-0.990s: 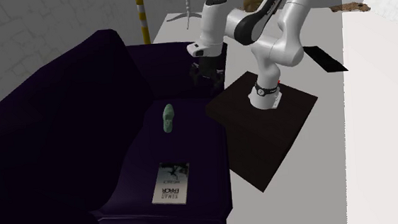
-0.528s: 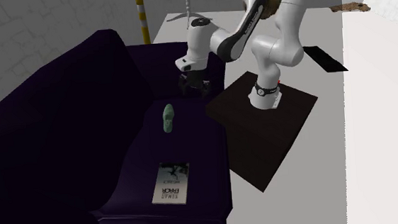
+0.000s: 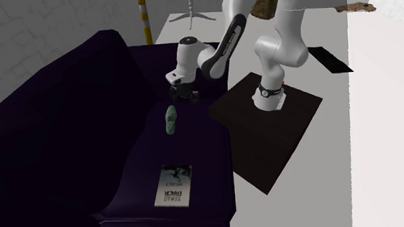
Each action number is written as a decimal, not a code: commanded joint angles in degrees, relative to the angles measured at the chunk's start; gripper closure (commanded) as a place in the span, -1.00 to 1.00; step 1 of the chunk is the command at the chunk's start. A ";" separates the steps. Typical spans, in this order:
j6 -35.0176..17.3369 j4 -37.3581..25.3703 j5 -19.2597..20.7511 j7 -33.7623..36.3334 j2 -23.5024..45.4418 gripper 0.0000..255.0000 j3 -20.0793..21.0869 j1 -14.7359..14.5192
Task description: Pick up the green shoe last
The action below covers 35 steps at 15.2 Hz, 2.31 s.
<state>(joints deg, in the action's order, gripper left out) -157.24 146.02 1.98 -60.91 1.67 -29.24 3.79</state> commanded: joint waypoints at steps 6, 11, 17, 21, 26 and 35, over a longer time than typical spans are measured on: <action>-6.74 -10.78 -17.29 -21.12 17.89 -1.00 7.50 9.04; -9.06 -15.15 -20.26 -25.74 24.11 -1.00 11.61 13.76; -12.28 -16.35 -22.48 -27.50 28.27 -1.00 14.91 16.50; -12.19 -16.46 -22.44 -27.41 28.30 1.00 14.86 16.42; -12.19 -16.44 -22.43 -27.41 28.28 1.00 14.85 16.42; -8.22 -14.91 -19.63 -25.25 23.07 1.00 10.72 13.02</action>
<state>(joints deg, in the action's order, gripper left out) -166.19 131.08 -18.17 -86.63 25.47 -17.82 17.42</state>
